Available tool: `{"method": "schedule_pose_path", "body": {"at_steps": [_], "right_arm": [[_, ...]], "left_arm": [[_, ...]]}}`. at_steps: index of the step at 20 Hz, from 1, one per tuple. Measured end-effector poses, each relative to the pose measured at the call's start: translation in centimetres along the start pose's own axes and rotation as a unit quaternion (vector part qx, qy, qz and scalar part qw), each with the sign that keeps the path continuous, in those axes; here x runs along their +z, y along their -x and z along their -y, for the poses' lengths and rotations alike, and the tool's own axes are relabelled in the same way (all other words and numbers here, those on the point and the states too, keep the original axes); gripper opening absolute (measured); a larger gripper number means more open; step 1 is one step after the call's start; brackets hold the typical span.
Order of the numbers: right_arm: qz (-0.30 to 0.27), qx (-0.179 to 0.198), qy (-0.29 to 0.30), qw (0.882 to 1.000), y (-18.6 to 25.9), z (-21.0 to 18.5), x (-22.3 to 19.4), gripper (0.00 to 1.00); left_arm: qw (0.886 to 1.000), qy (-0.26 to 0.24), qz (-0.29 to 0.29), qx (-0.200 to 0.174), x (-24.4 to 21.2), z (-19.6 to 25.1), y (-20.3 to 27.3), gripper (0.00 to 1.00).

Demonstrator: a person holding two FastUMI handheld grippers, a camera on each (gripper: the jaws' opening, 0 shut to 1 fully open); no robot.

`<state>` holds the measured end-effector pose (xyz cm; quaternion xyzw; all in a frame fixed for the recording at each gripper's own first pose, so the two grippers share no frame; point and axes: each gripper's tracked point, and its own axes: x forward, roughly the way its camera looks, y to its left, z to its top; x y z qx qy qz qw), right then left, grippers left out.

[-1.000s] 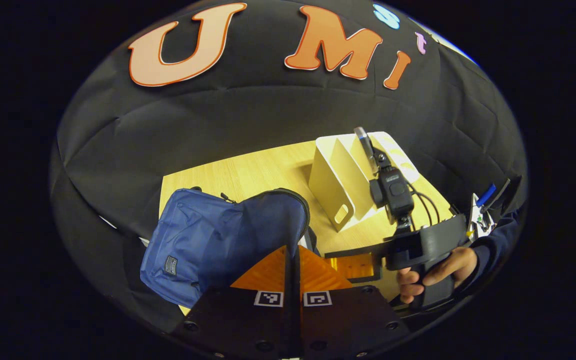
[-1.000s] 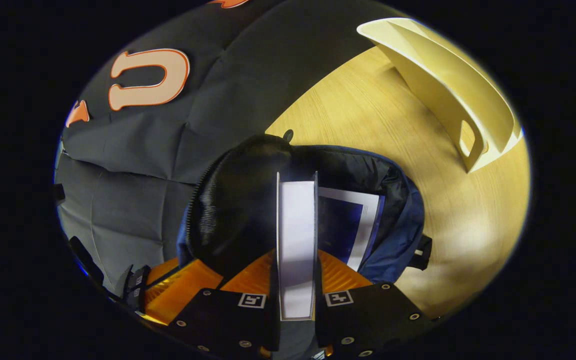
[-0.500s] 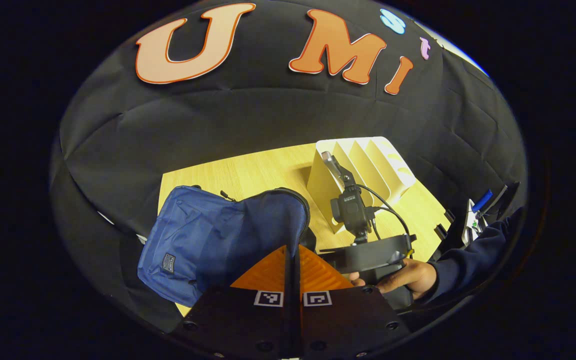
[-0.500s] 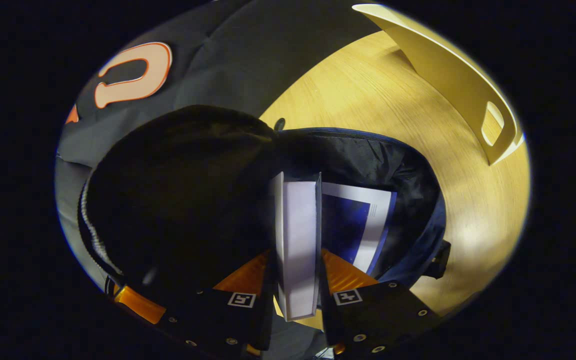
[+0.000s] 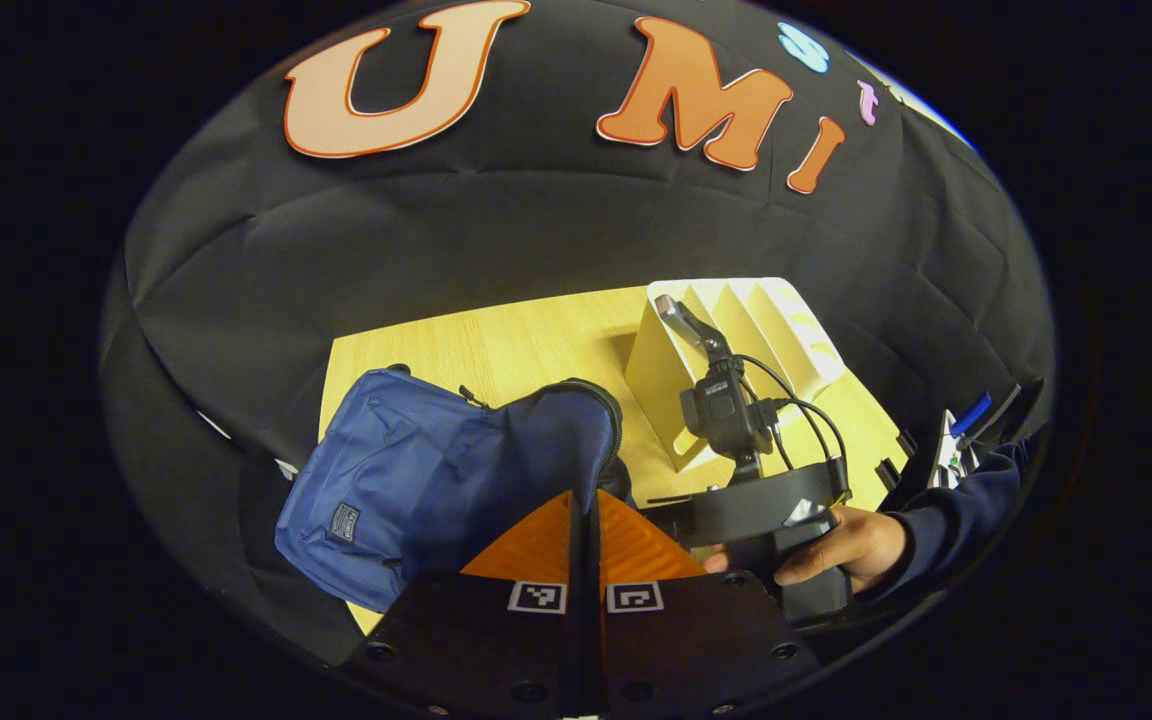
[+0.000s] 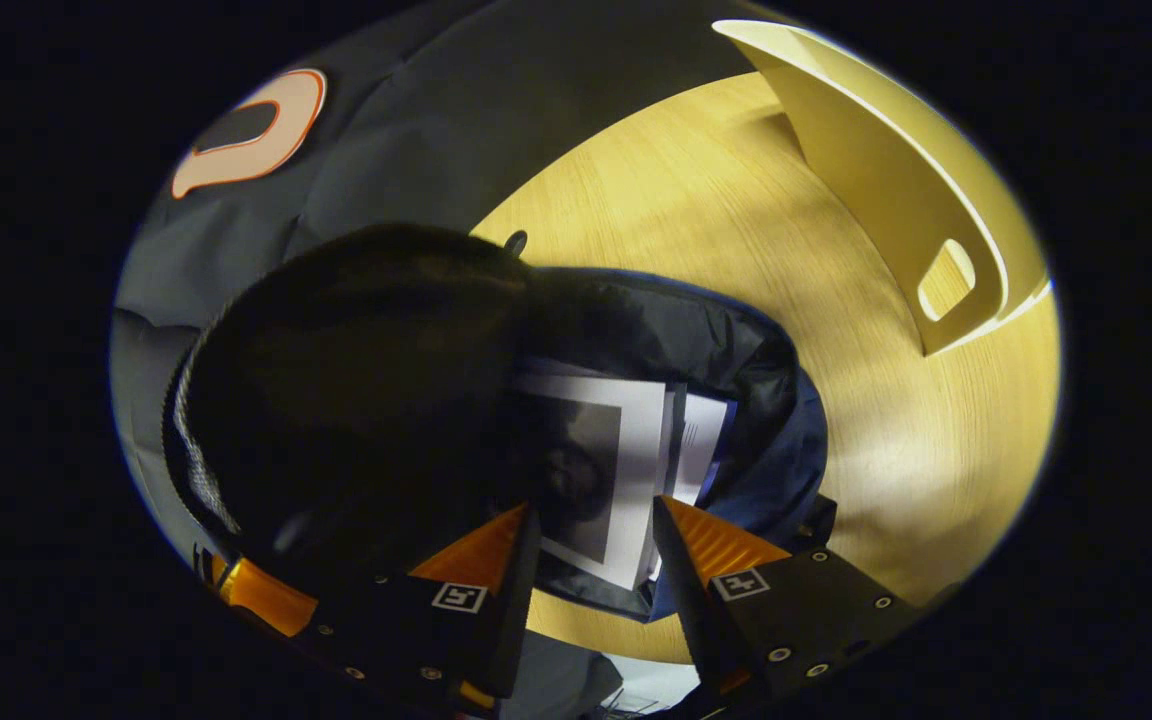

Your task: Open the schoolbag, grab two books from the bookshelf and put them into the schoolbag.

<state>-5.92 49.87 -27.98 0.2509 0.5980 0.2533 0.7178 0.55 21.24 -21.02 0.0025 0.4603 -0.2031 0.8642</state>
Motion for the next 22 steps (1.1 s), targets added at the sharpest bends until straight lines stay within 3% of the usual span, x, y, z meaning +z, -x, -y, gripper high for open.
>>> {"method": "schedule_pose_path", "body": {"at_steps": [5,12,14,15,22], "right_arm": [[0.018,-0.019,0.018,0.999,3.2,1.9,1.4,0.67],[0.116,-0.057,0.081,0.988,11.8,5.8,7.4,0.68],[0.144,-0.073,0.098,0.982,13.8,7.2,8.5,0.69],[0.156,-0.079,0.102,0.979,14.8,7.6,9.3,0.69],[0.203,-0.098,0.112,0.968,19.9,10.6,12.0,0.75]], "left_arm": [[1.0,0.016,0.0,0.004,-0.4,0.1,-0.4,0.01],[1.0,0.013,-0.023,-0.002,-1.8,2.1,-2.4,0.06],[1.0,0.01,-0.019,-0.022,-1.6,3.7,-2.8,0.14],[0.999,0.01,-0.017,-0.025,-1.5,4.3,-2.9,0.27],[0.999,0.013,-0.011,-0.04,-0.4,7.4,-3.8,0.63]]}}
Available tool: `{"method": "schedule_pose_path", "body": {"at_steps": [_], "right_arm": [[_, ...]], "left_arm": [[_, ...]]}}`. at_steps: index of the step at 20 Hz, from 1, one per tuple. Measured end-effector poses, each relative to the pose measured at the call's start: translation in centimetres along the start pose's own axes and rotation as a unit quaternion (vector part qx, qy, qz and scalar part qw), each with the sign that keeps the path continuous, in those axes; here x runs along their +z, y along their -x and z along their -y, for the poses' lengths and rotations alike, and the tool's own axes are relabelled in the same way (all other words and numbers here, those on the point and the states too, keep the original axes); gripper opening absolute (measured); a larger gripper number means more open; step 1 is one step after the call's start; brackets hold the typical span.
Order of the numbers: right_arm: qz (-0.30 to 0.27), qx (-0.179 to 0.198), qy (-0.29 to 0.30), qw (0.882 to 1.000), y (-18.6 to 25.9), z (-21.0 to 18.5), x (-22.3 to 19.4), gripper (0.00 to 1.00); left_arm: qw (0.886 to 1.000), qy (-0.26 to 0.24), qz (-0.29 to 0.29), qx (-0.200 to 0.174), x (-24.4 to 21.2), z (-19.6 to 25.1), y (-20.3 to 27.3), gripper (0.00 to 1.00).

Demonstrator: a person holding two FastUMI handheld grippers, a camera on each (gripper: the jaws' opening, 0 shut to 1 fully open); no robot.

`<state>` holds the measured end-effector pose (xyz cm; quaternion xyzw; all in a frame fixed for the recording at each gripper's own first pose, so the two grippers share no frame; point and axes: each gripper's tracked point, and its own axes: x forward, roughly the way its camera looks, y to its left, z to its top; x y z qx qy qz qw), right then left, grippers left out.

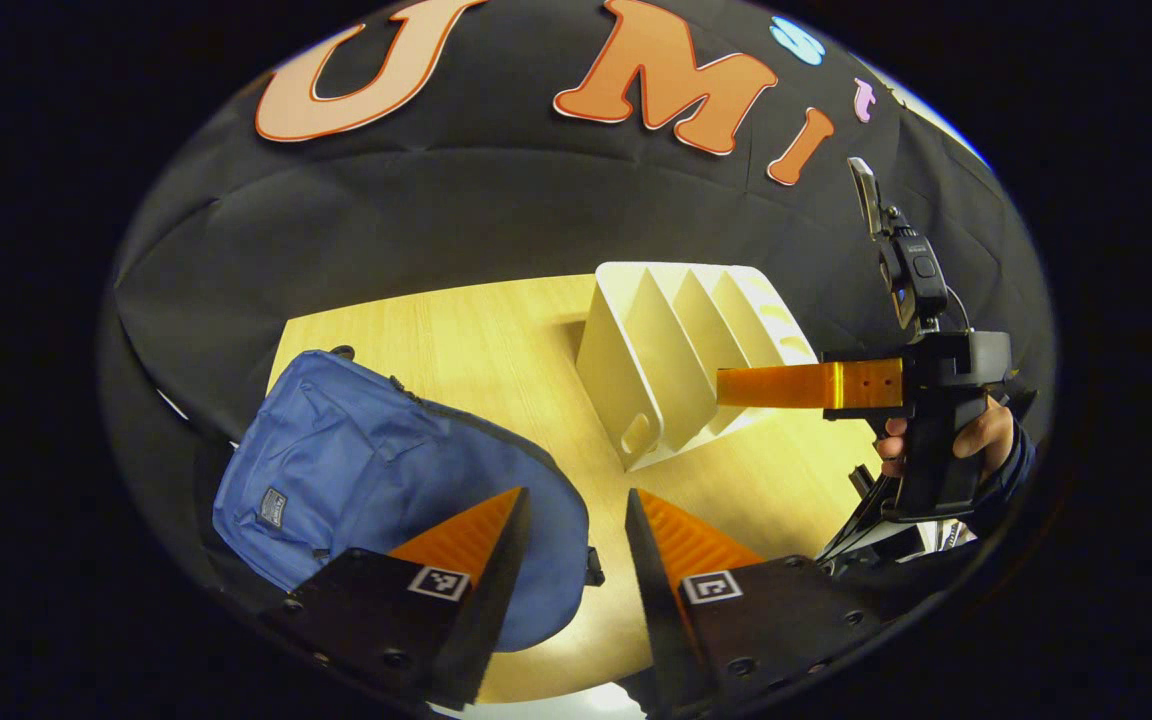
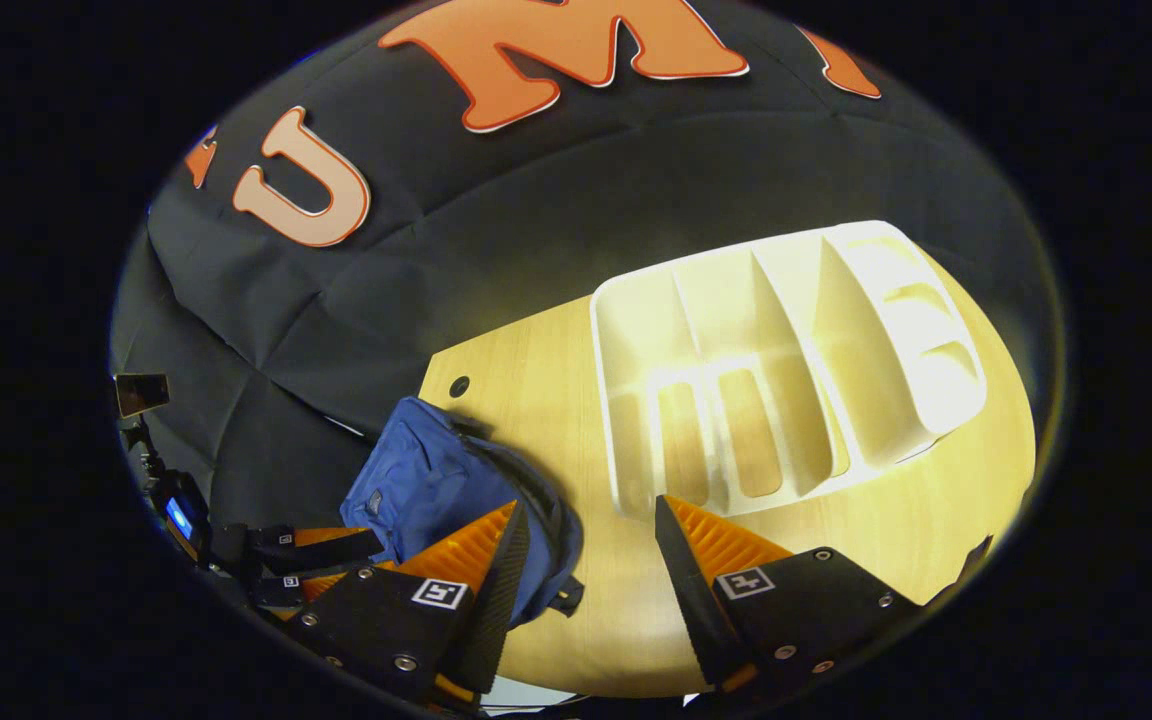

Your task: Open the schoolbag, grab two books from the bookshelf and put them into the schoolbag.

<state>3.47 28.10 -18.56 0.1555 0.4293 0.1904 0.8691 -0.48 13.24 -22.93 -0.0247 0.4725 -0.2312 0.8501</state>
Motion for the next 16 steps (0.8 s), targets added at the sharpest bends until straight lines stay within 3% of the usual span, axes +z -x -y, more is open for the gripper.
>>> {"method": "schedule_pose_path", "body": {"at_steps": [1,4,5,6,8,16], "right_arm": [[0.003,-0.003,0.0,1.0,0.2,0.4,0.1,0.76],[0.016,-0.01,0.007,1.0,1.2,1.9,1.0,0.85],[0.022,-0.016,0.012,1.0,1.4,2.5,1.2,0.87],[0.03,-0.021,0.016,0.999,1.7,3.2,1.7,0.91],[0.046,-0.031,0.024,0.998,2.2,4.3,2.6,0.95],[0.134,-0.08,0.073,0.985,5.4,9.2,7.1,0.95]], "left_arm": [[1.0,0.0,0.001,-0.001,0.2,0.2,-0.1,0.73],[1.0,0.005,0.007,0.003,0.6,1.1,-0.5,0.84],[1.0,0.007,0.009,0.004,0.8,1.6,-0.6,0.94],[1.0,0.007,0.01,0.004,0.9,2.1,-1.1,0.97],[1.0,-0.003,0.019,0.015,1.5,2.9,-1.5,0.98],[0.991,-0.026,0.113,0.067,6.6,7.2,-1.9,0.98]]}}
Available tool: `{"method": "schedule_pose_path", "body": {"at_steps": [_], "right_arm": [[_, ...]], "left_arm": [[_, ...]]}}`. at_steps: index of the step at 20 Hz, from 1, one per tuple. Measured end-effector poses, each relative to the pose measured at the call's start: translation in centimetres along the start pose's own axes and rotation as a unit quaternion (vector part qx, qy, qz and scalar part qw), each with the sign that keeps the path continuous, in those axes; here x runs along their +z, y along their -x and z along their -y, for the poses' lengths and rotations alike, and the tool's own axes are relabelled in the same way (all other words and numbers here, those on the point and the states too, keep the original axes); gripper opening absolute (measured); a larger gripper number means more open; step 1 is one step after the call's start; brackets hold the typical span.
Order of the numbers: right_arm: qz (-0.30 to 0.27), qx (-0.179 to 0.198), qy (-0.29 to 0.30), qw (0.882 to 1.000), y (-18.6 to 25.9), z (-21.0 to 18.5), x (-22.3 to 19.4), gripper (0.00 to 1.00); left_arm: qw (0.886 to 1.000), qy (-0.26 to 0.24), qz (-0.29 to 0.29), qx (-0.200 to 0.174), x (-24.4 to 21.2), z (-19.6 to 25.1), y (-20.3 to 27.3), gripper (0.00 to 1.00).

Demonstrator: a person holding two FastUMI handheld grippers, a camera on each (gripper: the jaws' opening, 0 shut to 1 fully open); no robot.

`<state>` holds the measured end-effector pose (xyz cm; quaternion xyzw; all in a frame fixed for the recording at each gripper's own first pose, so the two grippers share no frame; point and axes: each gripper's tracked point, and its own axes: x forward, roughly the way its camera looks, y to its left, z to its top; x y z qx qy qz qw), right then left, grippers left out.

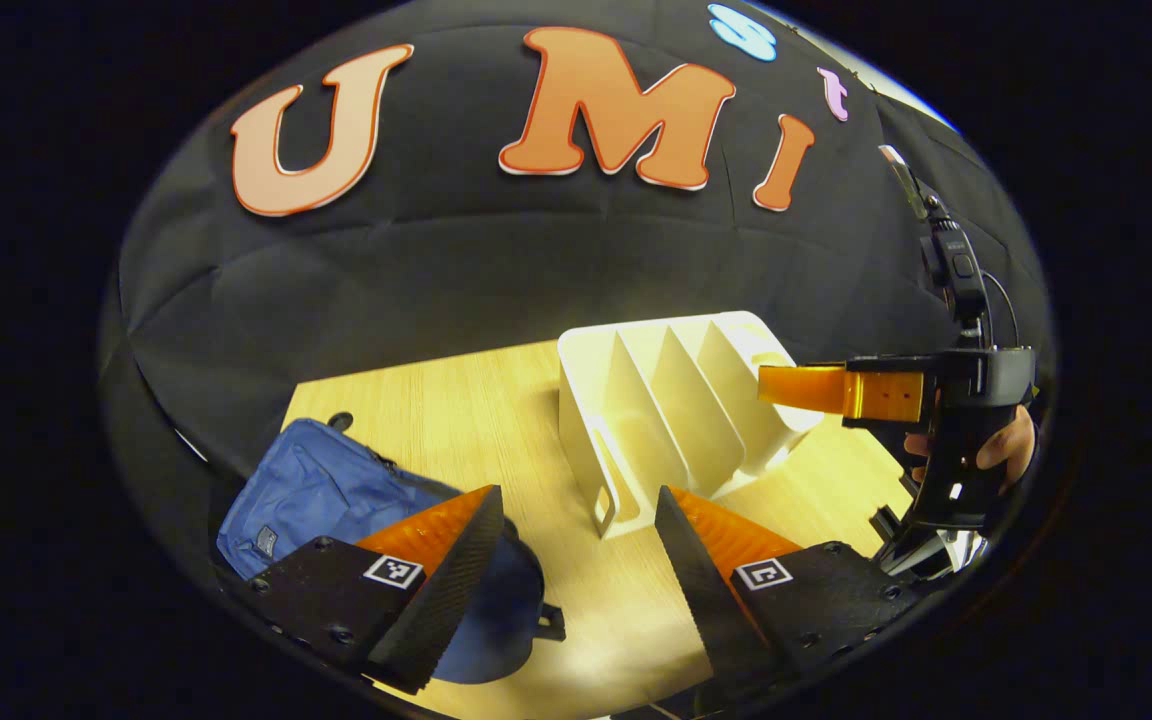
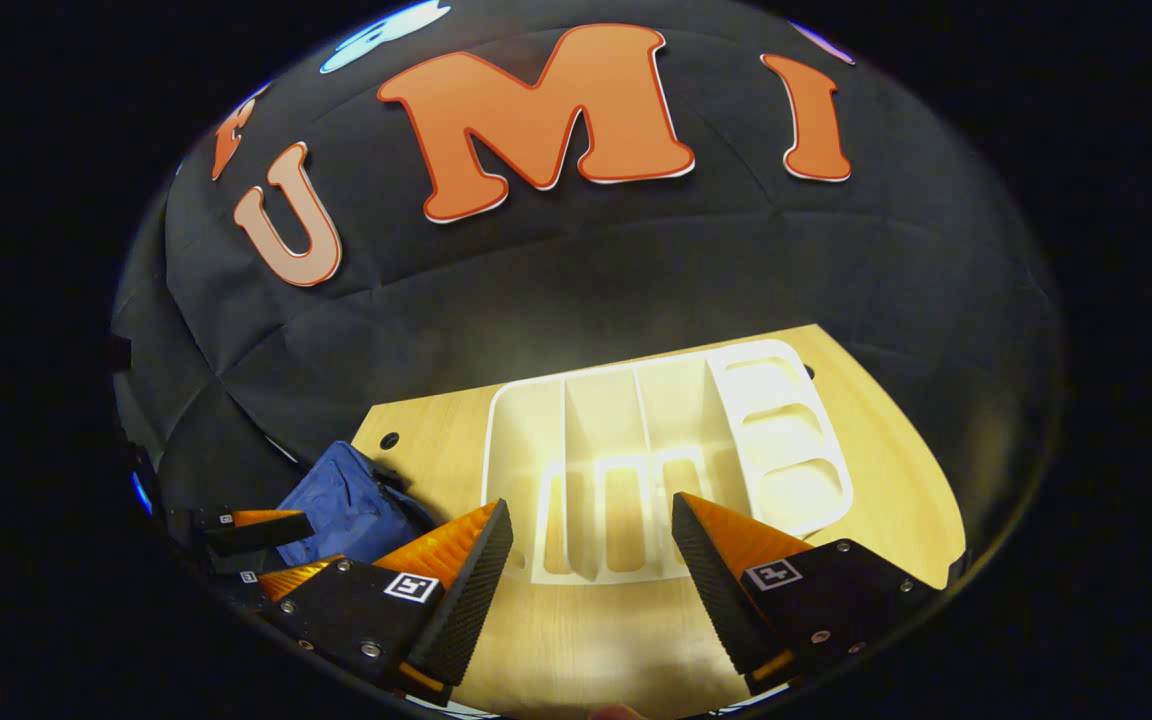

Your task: Open the schoolbag, grab two books from the bookshelf and put them into the schoolbag.

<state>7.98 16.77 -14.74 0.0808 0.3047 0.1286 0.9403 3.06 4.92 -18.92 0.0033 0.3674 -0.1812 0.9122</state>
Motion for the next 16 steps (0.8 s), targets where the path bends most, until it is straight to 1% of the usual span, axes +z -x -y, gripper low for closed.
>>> {"method": "schedule_pose_path", "body": {"at_steps": [3,5,6,10,16], "right_arm": [[0.036,0.0,0.013,0.999,0.7,1.2,1.6,0.95],[0.052,-0.001,0.022,0.998,1.2,1.8,2.3,0.95],[0.06,0.002,0.026,0.998,1.5,1.9,2.6,0.95],[0.093,0.009,0.039,0.995,3.0,2.2,3.6,0.95],[0.181,0.014,0.049,0.982,6.1,2.6,6.8,0.95]], "left_arm": [[0.999,0.02,0.045,0.016,1.5,1.0,0.3,0.98],[0.998,0.03,0.056,0.009,1.7,2.2,0.3,0.98],[0.997,0.033,0.062,0.012,2.1,2.6,0.4,0.97],[0.994,0.034,0.093,0.044,3.5,3.0,0.9,0.98],[0.983,0.034,0.16,0.078,6.7,4.3,3.1,0.98]]}}
